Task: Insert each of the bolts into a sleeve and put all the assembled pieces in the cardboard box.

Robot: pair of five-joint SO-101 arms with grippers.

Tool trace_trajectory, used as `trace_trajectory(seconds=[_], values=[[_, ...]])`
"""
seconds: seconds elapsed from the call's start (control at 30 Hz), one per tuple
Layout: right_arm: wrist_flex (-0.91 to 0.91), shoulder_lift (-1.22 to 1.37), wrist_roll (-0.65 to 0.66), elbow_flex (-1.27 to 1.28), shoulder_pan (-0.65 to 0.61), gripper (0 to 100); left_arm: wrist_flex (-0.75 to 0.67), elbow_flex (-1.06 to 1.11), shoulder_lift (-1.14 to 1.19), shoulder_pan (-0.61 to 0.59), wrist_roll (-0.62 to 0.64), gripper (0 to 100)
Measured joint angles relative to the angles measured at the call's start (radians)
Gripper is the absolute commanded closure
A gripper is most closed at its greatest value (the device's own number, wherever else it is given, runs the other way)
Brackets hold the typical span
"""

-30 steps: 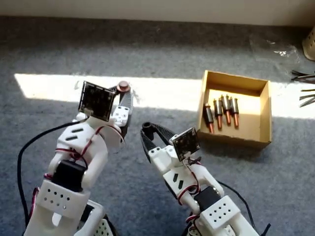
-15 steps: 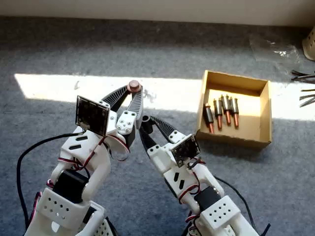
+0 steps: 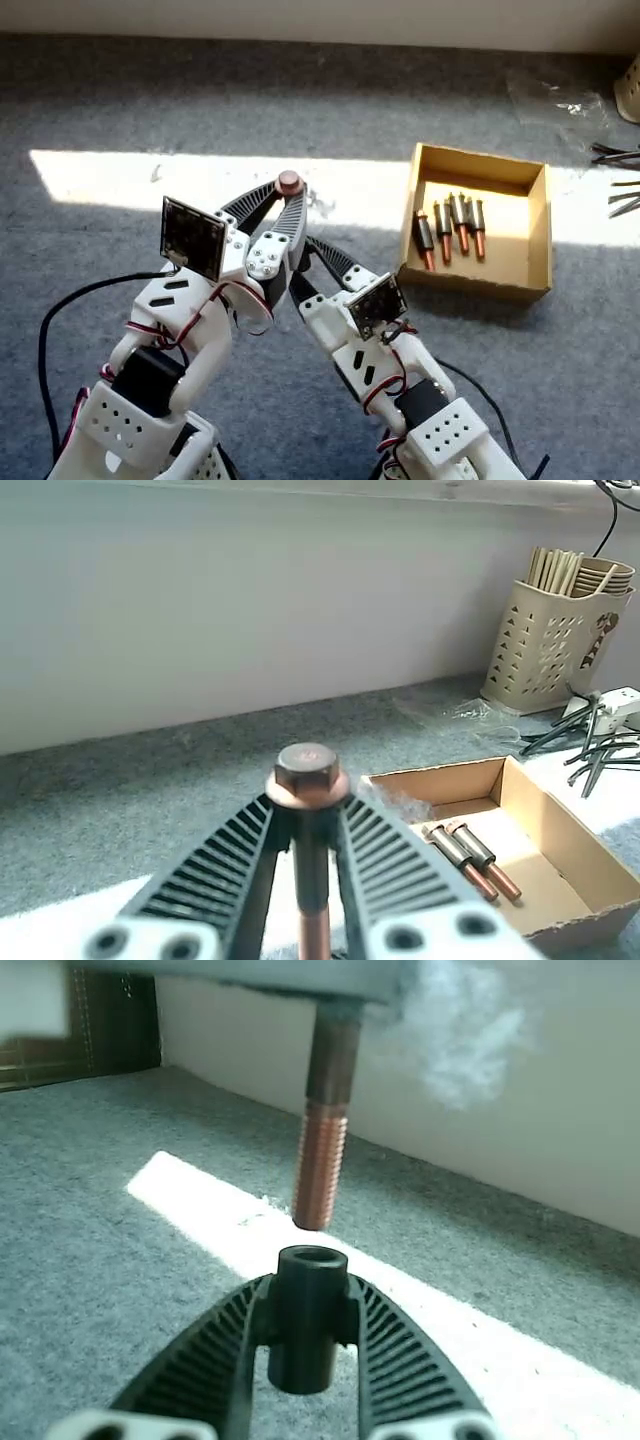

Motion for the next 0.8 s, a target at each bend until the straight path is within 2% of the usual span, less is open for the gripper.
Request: trace_trajectory(seconds=[0.23,0.37,0.8], values=[[0.000,0.000,0.000,0.000,0.000,99.4,-0.051,0.000,0.000,-0.005,0.000,100],[0.000,0.000,0.000,-0.003,0.000,99.4,-0.092,0.000,0.000,-0.061,0.000,100],[-0.002,0.000,0.000,-0.098,0.000,99.4,-0.095,0.000,0.000,-0.066,0.000,100]])
